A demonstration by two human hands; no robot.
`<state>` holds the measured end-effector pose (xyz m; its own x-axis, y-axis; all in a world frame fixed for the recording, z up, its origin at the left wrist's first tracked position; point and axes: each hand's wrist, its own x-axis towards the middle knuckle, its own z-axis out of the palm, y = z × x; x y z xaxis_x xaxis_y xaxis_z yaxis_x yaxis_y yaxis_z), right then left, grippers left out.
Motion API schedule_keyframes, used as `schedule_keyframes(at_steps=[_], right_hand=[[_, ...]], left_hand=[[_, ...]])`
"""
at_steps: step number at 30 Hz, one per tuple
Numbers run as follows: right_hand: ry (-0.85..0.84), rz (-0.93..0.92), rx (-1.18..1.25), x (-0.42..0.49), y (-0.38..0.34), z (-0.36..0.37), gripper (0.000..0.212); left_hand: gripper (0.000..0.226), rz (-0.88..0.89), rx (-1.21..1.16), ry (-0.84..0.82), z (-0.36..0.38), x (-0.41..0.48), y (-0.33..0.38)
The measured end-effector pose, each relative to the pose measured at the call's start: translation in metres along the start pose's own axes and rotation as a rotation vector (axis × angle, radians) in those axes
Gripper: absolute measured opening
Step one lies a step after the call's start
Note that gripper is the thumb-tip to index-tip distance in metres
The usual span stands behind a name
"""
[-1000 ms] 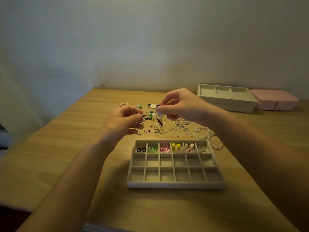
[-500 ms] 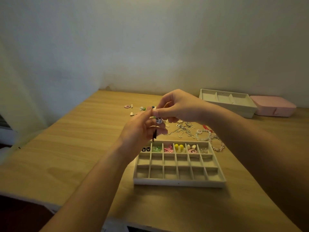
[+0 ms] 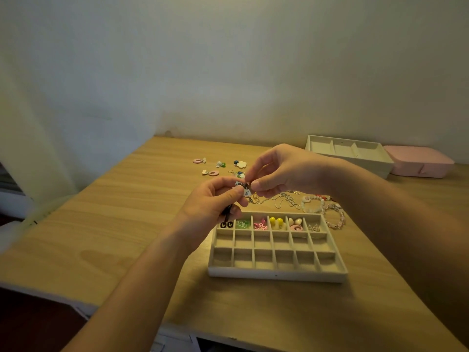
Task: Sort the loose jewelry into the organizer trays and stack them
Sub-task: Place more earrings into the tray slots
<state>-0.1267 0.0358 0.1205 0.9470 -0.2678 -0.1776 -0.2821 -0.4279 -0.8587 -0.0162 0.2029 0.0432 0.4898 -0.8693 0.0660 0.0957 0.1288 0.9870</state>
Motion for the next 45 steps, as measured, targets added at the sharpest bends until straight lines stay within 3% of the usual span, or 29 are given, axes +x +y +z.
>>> schedule_keyframes(at_steps=[10, 19, 28, 35, 45], right_hand=[[0.143, -0.033, -0.055, 0.014, 0.008, 0.005, 0.012], [0.255, -0.077, -0.098, 0.032, 0.012, 0.013, 0.013], [0.254, -0.043, -0.051, 0.033, 0.017, 0.022, 0.009], [0.184, 0.116, 0.128, 0.033, 0.023, 0.050, 0.013], [0.173, 0.174, 0.131, 0.033, 0.033, 0.067, 0.013]], left_hand=[[0.027, -0.079, 0.049, 0.061, -0.011, 0.004, -0.008], [0.014, -0.103, 0.145, 0.136, -0.030, 0.000, -0.020], [0.017, -0.001, 0.484, 0.150, -0.043, -0.009, -0.020], [0.024, 0.118, 0.868, 0.058, -0.044, -0.013, -0.026], [0.019, 0.123, 1.062, -0.065, -0.031, -0.015, -0.026]])
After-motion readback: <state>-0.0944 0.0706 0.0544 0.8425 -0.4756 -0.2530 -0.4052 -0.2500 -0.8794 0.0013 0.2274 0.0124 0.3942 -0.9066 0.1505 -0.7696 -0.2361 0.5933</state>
